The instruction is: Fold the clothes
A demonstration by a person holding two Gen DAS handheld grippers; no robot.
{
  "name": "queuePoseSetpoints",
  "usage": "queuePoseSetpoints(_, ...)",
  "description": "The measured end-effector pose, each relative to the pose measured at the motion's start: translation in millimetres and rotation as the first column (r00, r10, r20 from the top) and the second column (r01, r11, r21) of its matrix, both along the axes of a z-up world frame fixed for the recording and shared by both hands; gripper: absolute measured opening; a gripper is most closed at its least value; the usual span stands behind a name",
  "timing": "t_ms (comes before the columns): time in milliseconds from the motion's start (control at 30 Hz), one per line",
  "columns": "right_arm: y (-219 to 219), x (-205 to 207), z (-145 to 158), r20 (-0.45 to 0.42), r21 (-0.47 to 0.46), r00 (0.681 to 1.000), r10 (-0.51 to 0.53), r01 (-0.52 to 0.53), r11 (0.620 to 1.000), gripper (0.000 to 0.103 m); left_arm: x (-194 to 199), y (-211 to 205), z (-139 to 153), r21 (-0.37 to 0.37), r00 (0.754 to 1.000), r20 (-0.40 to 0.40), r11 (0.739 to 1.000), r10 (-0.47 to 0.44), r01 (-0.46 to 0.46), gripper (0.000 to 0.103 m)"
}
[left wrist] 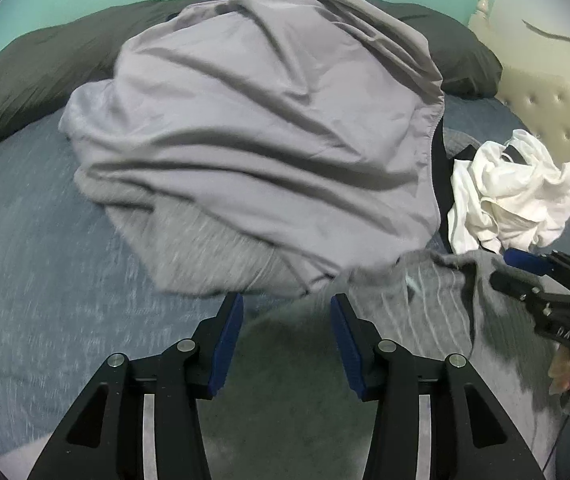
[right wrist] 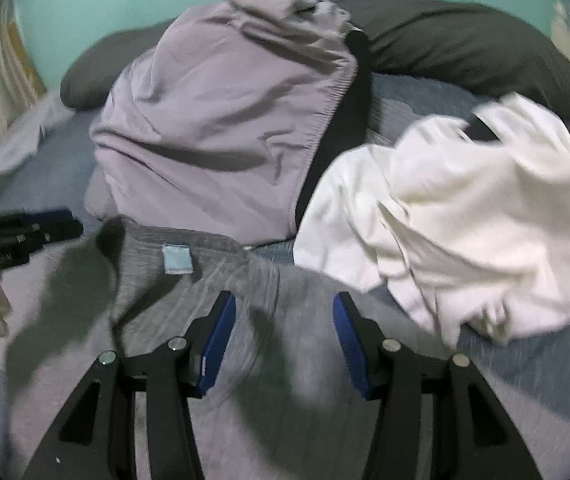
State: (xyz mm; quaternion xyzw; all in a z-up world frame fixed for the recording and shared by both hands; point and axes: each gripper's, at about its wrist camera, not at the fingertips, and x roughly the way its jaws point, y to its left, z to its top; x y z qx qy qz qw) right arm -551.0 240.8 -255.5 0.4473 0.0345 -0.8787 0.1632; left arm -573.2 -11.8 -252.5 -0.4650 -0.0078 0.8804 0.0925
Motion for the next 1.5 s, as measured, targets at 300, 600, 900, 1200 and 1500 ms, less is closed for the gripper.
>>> queuePoseSetpoints(300,-25,-13,-18,-0.021,0.141,0.999,0.049,-0.045,0.989,0.046,-8,10,-13,0.001,0.999,0.007,0.999,-0.039,0.039,0.049)
queuePoseSetpoints(600,-17,-17,-20,-0.051,0.175,0.998,0.034,-0.025,0.984,0.008,0,18,-10,0.015,0.996,-0.012,0.996,-0.086,0.086,0.049)
queuePoseSetpoints(900,-6,-20,-8,-0.093,0.12,0.996,-0.013,0.025,0.992,0.005,-4,16,-20,-0.01,0.996,0.011,0.996,-0.086,0.086,0.012)
queuePoseSetpoints(1200,8,-16,-2,-0.136,0.072,0.989,-0.049,0.059,0.996,0.005,-6,3,2,-0.004,0.998,-0.055,1.0,-0.025,0.025,0.007)
queuePoseSetpoints(1500,0,-25,-6,-0.146,0.069,0.986,-0.079,0.09,0.994,0.005,-31,9,4,-0.094,1.0,-0.027,0.996,-0.001,-0.002,0.007)
